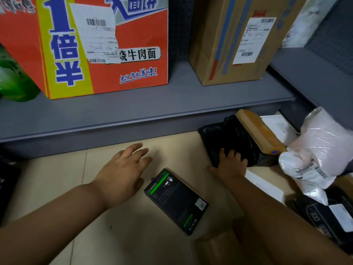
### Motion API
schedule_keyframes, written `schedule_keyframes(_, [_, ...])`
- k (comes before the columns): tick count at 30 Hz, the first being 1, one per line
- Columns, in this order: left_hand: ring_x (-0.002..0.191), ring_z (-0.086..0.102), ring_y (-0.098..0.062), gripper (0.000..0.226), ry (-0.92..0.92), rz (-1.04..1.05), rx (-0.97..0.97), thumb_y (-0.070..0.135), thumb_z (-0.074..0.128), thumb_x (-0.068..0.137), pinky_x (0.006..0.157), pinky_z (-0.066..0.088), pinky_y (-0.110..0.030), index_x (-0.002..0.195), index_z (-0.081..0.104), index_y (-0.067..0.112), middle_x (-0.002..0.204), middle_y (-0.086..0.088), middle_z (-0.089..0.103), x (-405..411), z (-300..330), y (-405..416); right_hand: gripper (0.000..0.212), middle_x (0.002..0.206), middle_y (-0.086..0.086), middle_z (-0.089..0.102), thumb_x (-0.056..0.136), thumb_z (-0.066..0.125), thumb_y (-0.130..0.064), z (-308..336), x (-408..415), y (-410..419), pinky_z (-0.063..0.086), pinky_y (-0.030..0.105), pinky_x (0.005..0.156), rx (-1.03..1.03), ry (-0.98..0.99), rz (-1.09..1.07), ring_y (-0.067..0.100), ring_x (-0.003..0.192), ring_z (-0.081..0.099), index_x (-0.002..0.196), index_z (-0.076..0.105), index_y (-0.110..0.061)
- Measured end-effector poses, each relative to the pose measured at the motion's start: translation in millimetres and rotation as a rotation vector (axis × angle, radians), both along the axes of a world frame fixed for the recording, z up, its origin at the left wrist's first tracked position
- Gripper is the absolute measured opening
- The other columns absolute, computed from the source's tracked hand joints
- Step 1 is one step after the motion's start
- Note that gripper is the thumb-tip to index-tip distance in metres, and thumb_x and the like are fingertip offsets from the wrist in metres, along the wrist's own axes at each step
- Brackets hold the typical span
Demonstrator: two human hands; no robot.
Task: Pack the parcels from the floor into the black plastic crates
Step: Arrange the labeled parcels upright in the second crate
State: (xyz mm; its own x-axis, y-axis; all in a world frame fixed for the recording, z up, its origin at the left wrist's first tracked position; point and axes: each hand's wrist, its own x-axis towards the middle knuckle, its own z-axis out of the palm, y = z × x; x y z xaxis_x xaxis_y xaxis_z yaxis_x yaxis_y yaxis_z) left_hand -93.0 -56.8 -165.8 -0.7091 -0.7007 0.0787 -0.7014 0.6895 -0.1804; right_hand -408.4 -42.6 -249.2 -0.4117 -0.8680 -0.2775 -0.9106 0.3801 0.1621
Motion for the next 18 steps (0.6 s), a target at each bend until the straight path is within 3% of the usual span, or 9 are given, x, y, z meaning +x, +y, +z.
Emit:
schedule_keyframes(2, [0.111, 0.061, -0.028, 0.070, 0.009, -0.023, -0.012, 0.039, 0.087, 0.042, 0.079, 0.055, -0.036, 0.107, 0.070, 0.019, 0.114, -0.005, 0.067, -11.4, -3.2, -1.9, 0.061, 0.126, 0.013, 0.048, 0.087, 0.048, -0.057, 9.8, -10.7, -3.8, 0.034, 0.040, 0.089, -0.213, 0.123, 0.131, 0.031, 0.114, 0.044, 0.130, 0.046, -0.015])
schedule_keyframes(4, [0.110, 0.062, -0.029, 0.070, 0.030, -0.048, -0.018, 0.040, 0.087, 0.042, 0.079, 0.055, -0.036, 0.107, 0.071, 0.019, 0.113, -0.005, 0.068, -23.1, -5.4, -3.0, 0.043, 0.105, 0.014, 0.056, 0.079, 0.067, -0.041, 19.0, -30.3, -8.1, 0.039, 0.040, 0.080, -0.388, 0.174, 0.185, 0.033, 0.097, 0.051, 0.108, 0.057, -0.010])
schedule_keyframes(7, [0.110, 0.062, -0.028, 0.068, 0.048, -0.070, -0.027, 0.040, 0.087, 0.042, 0.079, 0.055, -0.036, 0.105, 0.071, 0.018, 0.113, -0.005, 0.068, -38.1, -6.0, -3.4, 0.041, 0.098, 0.016, 0.057, 0.071, 0.075, -0.025, 20.6, -60.2, -9.3, 0.043, 0.039, 0.077, -0.310, 0.163, 0.124, 0.032, 0.091, 0.054, 0.103, 0.058, -0.005])
schedule_keyframes(9, [0.110, 0.062, -0.028, 0.067, 0.066, -0.085, -0.031, 0.038, 0.087, 0.043, 0.079, 0.055, -0.037, 0.105, 0.071, 0.018, 0.113, -0.005, 0.068, -45.7, -6.1, -3.5, 0.046, 0.088, 0.015, 0.058, 0.062, 0.080, -0.019, 14.1, -76.4, -5.8, 0.042, 0.037, 0.069, -0.270, 0.282, 0.120, 0.031, 0.081, 0.054, 0.099, 0.061, -0.002])
schedule_keyframes(14, [0.111, 0.062, -0.028, 0.068, 0.070, -0.102, -0.036, 0.037, 0.087, 0.043, 0.079, 0.054, -0.036, 0.106, 0.071, 0.019, 0.113, -0.004, 0.068, -53.1, -5.7, -2.7, 0.032, 0.086, 0.015, 0.057, 0.074, 0.049, -0.008, 10.3, -88.9, -0.5, 0.035, 0.037, 0.071, -0.347, 0.551, 0.156, 0.030, 0.078, 0.050, 0.103, 0.061, -0.001])
schedule_keyframes(18, [0.109, 0.063, -0.028, 0.067, 0.049, -0.104, -0.039, 0.038, 0.087, 0.042, 0.078, 0.055, -0.035, 0.104, 0.072, 0.019, 0.111, -0.004, 0.068, -47.9, -1.4, -1.1, 0.019, 0.076, 0.018, 0.058, 0.061, 0.068, -0.004, 16.5, -90.8, 6.0, 0.029, 0.037, 0.071, -0.330, 0.514, 0.080, 0.032, 0.074, 0.052, 0.079, 0.061, -0.004])
